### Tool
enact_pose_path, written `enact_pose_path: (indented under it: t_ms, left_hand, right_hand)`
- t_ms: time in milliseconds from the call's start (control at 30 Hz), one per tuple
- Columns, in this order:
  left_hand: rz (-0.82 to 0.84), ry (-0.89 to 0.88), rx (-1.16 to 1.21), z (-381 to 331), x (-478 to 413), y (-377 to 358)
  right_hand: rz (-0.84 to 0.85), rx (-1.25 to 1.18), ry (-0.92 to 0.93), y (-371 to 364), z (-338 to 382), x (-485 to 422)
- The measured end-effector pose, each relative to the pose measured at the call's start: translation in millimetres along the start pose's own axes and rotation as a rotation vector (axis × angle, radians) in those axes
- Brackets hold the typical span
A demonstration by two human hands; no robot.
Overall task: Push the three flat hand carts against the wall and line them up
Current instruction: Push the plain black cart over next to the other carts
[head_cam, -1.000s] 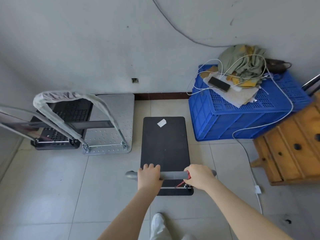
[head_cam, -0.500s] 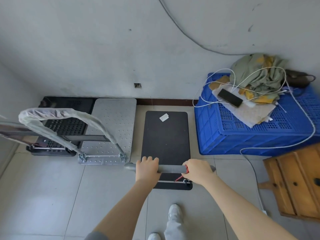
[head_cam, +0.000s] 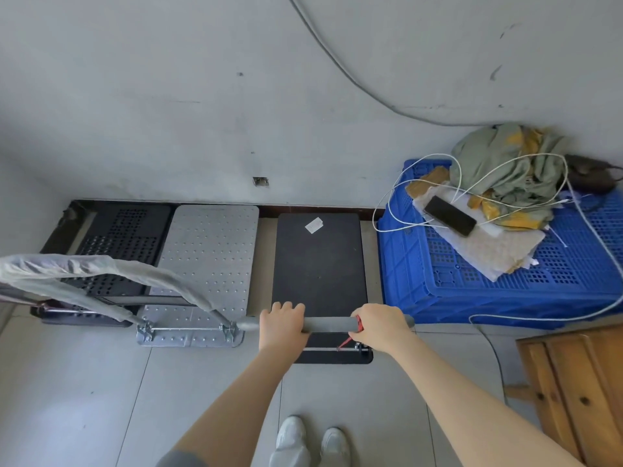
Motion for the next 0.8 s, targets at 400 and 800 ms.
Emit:
enact_pose_path:
  t_ms: [400, 800]
  left_hand:
    - [0.009, -0.012, -0.03, 23, -43, 15]
    - [0.057, -0.029, 0.001, 18, -52, 16]
  right_hand:
    - [-0.009, 0.026, -0.007, 16, 12, -41]
    - [0.009, 0.013, -0.013, 23, 6, -47]
Point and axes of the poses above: each hand's wrist, its own x-axis away from the middle knuckle, its own y-axis out of the back of the hand, z = x × y, the point moved 9 cm from there along -x, towards the middle knuckle, and after that the axes turned 6 degrees about -z, right-handed, at the moved point
